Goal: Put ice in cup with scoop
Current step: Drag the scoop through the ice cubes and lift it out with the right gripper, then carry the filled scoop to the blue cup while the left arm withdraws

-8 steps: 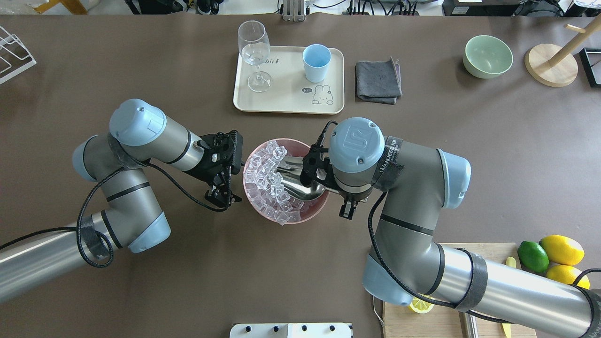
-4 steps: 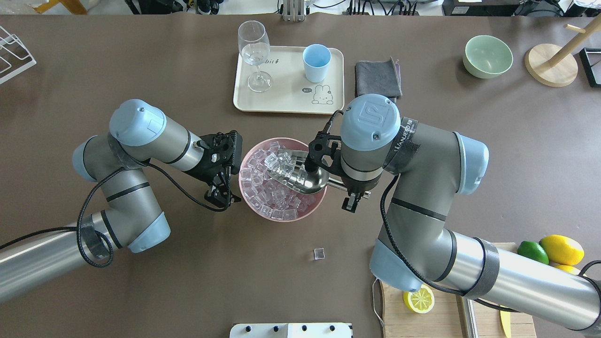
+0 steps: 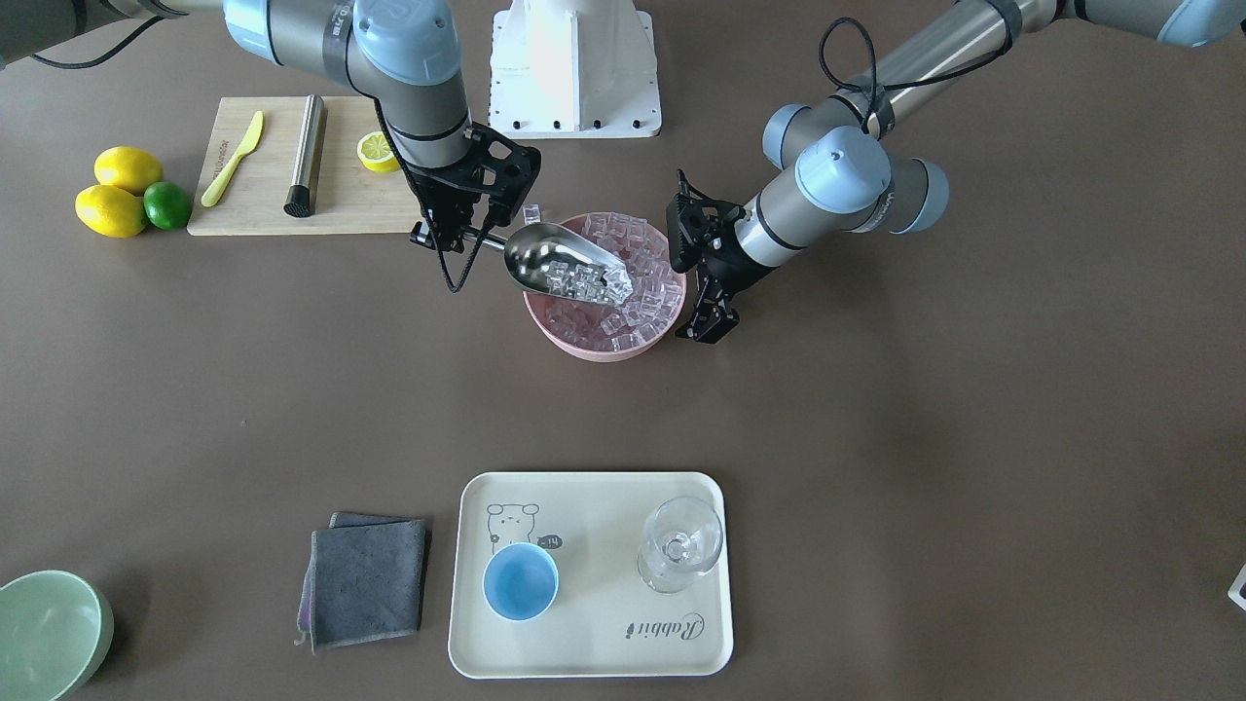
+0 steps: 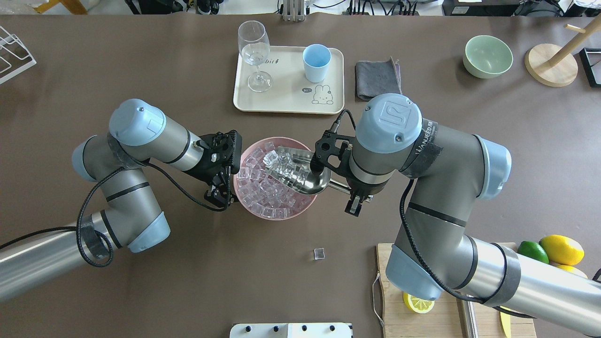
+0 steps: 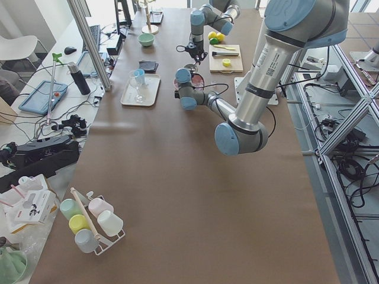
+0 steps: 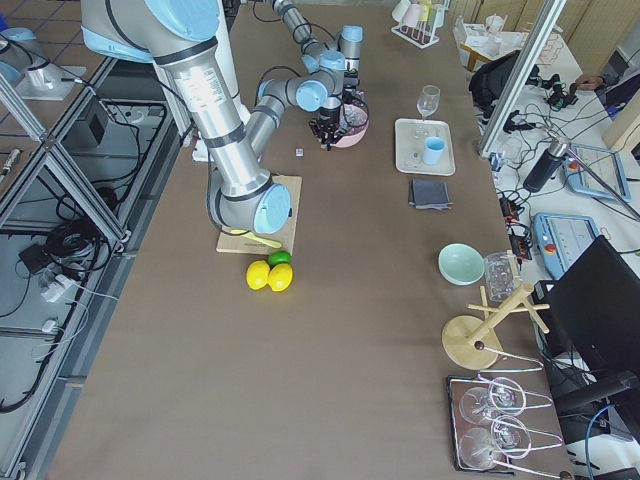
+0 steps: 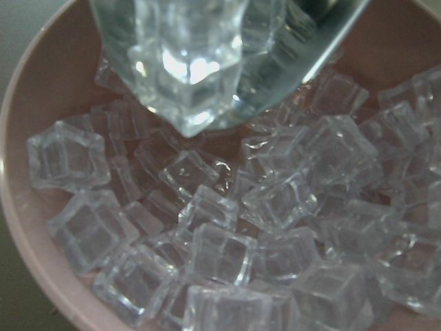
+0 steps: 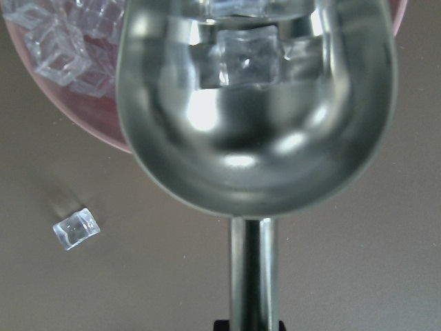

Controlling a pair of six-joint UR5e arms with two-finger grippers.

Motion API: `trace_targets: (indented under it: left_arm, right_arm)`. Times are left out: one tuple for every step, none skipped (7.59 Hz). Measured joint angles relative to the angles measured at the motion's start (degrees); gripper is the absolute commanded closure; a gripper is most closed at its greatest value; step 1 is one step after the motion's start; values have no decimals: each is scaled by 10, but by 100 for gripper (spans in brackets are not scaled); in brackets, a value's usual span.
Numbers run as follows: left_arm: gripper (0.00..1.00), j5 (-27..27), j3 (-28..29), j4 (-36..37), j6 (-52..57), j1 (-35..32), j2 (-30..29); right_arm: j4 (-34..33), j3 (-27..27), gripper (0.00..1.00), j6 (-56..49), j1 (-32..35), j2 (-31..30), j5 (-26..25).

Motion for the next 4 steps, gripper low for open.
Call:
trace_targets:
  left_arm:
    - [1, 0, 0, 0, 0, 0, 0]
    - [1, 0, 0, 0, 0, 0, 0]
    - [1, 0, 0, 0, 0, 0, 0]
    - [1, 0, 0, 0, 0, 0, 0]
  right_arm:
    - [9, 16, 100, 8, 7, -9, 12]
    - [8, 28, 100, 13, 23, -14, 33]
    - [0, 34, 100, 25, 47, -15, 55]
    - [-13, 34, 100, 41, 71, -14, 68]
